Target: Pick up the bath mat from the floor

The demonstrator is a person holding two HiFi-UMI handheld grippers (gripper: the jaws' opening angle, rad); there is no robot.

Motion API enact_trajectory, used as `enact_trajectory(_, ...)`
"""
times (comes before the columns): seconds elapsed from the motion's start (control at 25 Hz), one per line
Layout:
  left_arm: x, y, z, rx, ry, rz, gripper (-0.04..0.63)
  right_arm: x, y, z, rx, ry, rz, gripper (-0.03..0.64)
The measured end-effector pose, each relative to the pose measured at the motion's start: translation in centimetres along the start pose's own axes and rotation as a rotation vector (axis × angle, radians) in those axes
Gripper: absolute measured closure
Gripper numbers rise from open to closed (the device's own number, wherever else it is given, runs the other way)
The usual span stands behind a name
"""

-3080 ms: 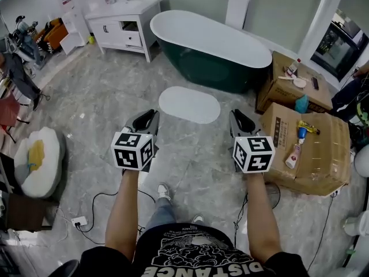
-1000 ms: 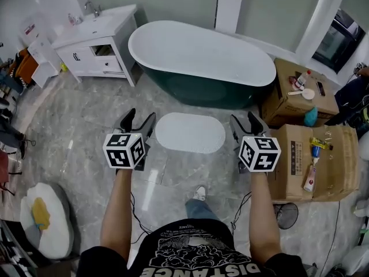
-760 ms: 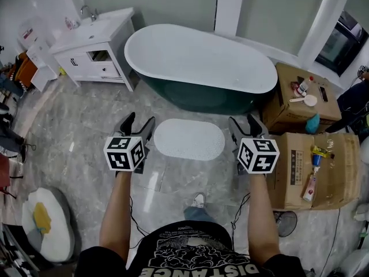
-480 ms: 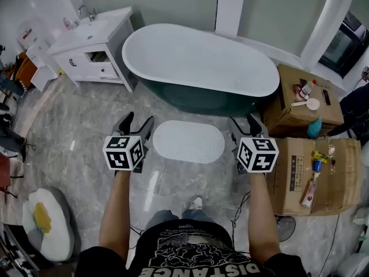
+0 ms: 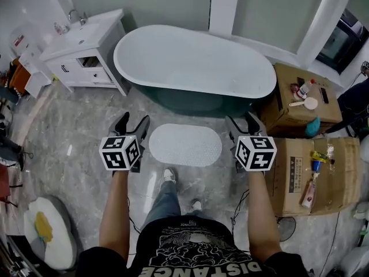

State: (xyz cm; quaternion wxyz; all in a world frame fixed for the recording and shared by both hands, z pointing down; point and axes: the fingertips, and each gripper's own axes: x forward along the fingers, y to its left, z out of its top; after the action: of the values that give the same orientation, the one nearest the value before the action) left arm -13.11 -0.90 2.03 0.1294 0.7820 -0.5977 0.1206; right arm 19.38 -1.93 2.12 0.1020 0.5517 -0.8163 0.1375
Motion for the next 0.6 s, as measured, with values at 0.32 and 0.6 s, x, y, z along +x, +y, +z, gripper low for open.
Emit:
enact_trajectory(0.32, 7.9, 3.1, 1.3, -0.008, 0.013, -0.058, 0.288, 5.9, -1.9, 1.0, 0.015, 0.017, -0.07, 0.341)
enact_trajectory(0.6, 14.4, 8.3, 2.6, -0.003, 0.039, -0.091, 0.285, 12.2, -2.0, 2.4, 0.023, 0.044, -0.125, 0.325)
